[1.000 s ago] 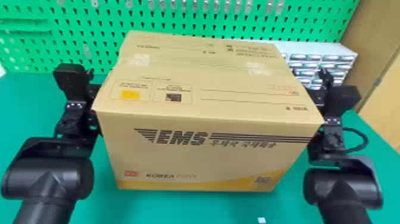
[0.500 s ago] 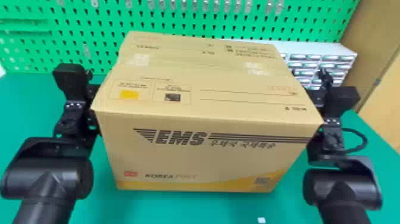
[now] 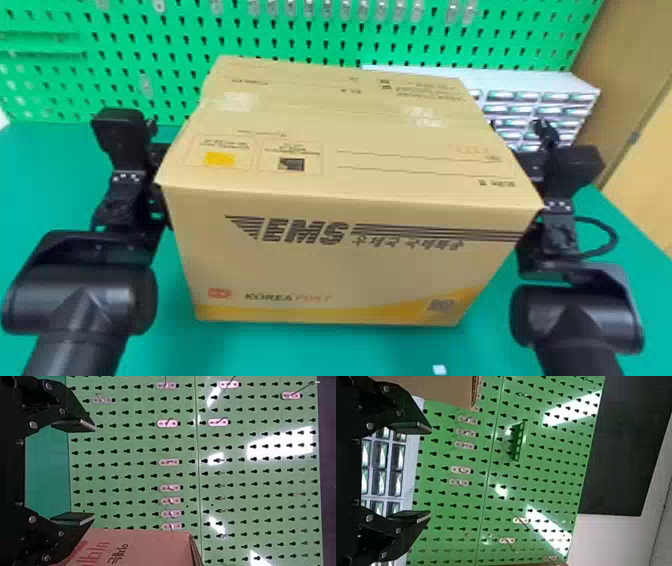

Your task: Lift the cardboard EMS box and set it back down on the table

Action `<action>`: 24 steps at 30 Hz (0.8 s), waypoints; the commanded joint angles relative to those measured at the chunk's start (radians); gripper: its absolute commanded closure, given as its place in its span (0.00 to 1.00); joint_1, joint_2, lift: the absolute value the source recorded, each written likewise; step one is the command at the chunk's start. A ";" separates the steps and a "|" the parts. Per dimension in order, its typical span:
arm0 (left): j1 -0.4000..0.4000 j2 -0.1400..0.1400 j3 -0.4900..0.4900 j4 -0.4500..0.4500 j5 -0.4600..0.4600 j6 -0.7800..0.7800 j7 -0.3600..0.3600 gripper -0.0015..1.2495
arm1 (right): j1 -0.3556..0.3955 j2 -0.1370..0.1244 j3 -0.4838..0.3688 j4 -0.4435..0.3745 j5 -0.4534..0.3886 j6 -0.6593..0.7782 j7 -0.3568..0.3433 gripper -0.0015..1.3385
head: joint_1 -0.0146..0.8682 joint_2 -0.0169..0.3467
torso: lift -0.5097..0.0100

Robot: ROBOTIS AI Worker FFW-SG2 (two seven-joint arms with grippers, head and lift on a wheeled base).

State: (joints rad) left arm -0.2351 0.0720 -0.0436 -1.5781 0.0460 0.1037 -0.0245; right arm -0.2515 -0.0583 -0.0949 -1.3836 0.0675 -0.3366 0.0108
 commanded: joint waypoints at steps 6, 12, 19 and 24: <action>0.002 0.000 0.002 -0.003 0.000 0.002 0.000 0.37 | 0.003 -0.002 0.027 0.000 0.002 0.002 0.000 0.38 | 0.78 0.01 | 0.79; 0.007 0.000 0.005 -0.003 -0.008 0.011 0.000 0.37 | 0.003 -0.002 0.032 0.000 0.002 0.016 0.000 0.38 | 0.78 0.01 | 0.79; 0.017 0.000 0.007 -0.003 -0.014 0.016 0.000 0.37 | 0.006 0.000 0.035 0.000 0.005 0.027 0.000 0.38 | 0.78 0.01 | 0.79; 0.025 0.000 0.010 -0.003 -0.018 0.019 0.000 0.37 | 0.011 0.000 0.034 0.008 0.009 0.028 0.000 0.38 | 0.78 0.01 | 0.79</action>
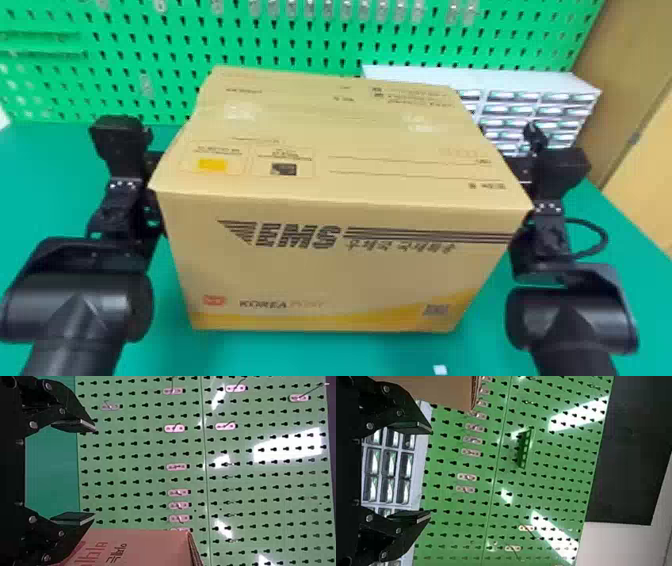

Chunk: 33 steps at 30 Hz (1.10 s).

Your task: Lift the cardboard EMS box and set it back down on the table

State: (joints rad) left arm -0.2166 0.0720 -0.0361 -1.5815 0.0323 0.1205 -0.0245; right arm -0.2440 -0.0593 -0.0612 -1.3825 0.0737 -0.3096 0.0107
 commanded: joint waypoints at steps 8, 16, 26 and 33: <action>0.031 0.000 0.016 0.015 -0.020 0.002 0.000 0.37 | 0.018 0.003 -0.005 0.028 0.009 0.006 0.000 0.38 | 0.78 0.01 | 0.79; 0.051 0.000 0.028 0.060 -0.034 0.001 0.000 0.37 | 0.034 0.004 -0.011 0.054 0.012 0.006 0.000 0.38 | 0.78 0.01 | 0.79; 0.066 0.000 0.039 0.112 -0.038 -0.030 0.001 0.37 | 0.058 0.010 -0.023 0.066 0.017 0.006 0.000 0.38 | 0.78 0.01 | 0.79; 0.077 0.000 0.058 0.112 -0.037 -0.033 0.006 0.37 | 0.080 0.018 -0.045 0.065 -0.020 0.004 0.000 0.38 | 0.78 0.01 | 0.79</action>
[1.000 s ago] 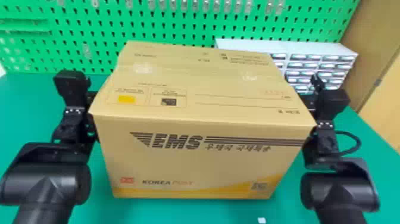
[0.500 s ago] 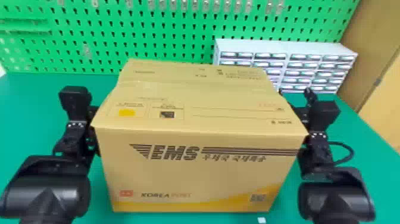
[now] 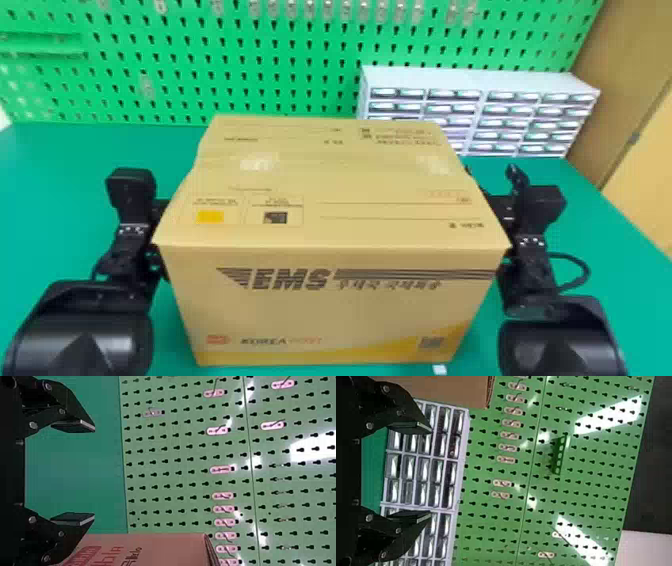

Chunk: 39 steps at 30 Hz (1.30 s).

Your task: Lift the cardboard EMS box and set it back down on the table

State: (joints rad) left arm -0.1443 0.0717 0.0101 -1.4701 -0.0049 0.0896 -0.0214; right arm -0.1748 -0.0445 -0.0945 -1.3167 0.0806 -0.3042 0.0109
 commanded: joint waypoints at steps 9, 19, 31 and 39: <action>0.003 0.000 0.039 -0.012 0.002 -0.007 0.003 0.37 | 0.024 0.006 -0.060 -0.039 -0.028 -0.001 0.000 0.38 | 0.78 0.01 | 0.79; 0.015 0.002 0.105 -0.059 -0.014 -0.001 0.001 0.37 | 0.057 0.008 -0.128 -0.096 -0.016 0.007 0.000 0.38 | 0.78 0.01 | 0.79; 0.060 0.002 0.194 -0.113 -0.024 0.022 -0.006 0.37 | 0.132 0.008 -0.232 -0.180 -0.024 0.031 0.000 0.38 | 0.78 0.01 | 0.79; 0.077 0.002 0.206 -0.118 -0.012 0.032 -0.029 0.37 | 0.144 0.018 -0.254 -0.182 -0.070 0.022 0.000 0.38 | 0.78 0.01 | 0.79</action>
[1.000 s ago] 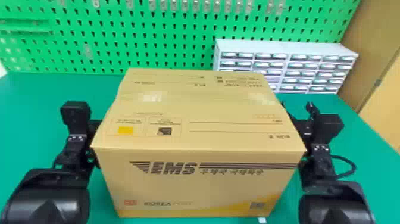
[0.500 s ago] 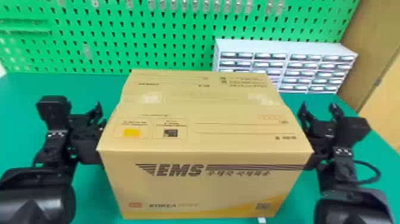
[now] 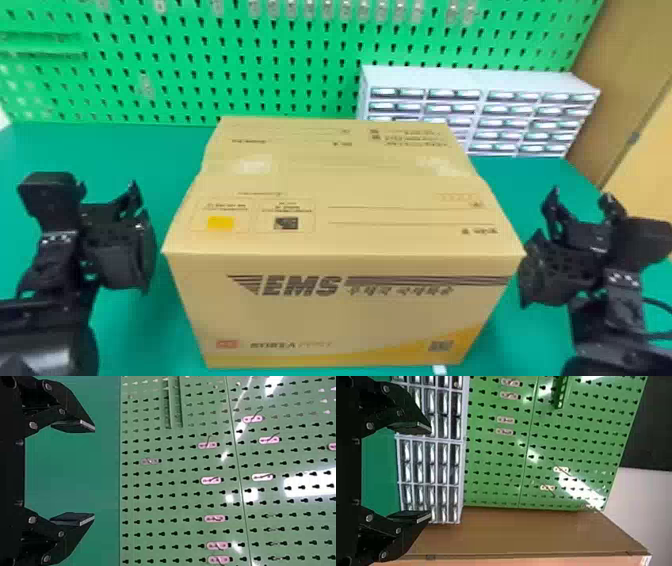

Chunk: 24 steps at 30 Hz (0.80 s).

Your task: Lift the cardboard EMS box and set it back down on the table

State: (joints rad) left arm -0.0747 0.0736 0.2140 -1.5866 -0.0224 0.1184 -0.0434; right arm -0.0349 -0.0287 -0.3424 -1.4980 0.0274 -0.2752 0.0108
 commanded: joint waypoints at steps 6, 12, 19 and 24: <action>0.021 0.000 -0.002 -0.003 0.012 0.003 -0.015 0.37 | 0.004 0.003 -0.004 -0.001 -0.020 -0.010 0.000 0.38 | 0.78 0.01 | 0.79; 0.024 -0.002 -0.008 -0.003 0.013 0.003 -0.016 0.37 | 0.006 0.004 -0.006 -0.001 -0.009 -0.012 0.000 0.38 | 0.78 0.01 | 0.79; 0.029 0.000 -0.018 -0.015 0.024 0.003 -0.015 0.37 | 0.003 0.006 0.000 -0.001 -0.006 -0.012 0.000 0.38 | 0.78 0.01 | 0.79; 0.029 -0.002 -0.018 -0.029 0.015 0.003 -0.015 0.37 | 0.000 0.004 0.008 -0.001 0.003 -0.009 0.001 0.38 | 0.78 0.01 | 0.79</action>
State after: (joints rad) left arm -0.0460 0.0728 0.1970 -1.6057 -0.0005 0.1212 -0.0583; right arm -0.0323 -0.0228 -0.3402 -1.4987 0.0253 -0.2869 0.0108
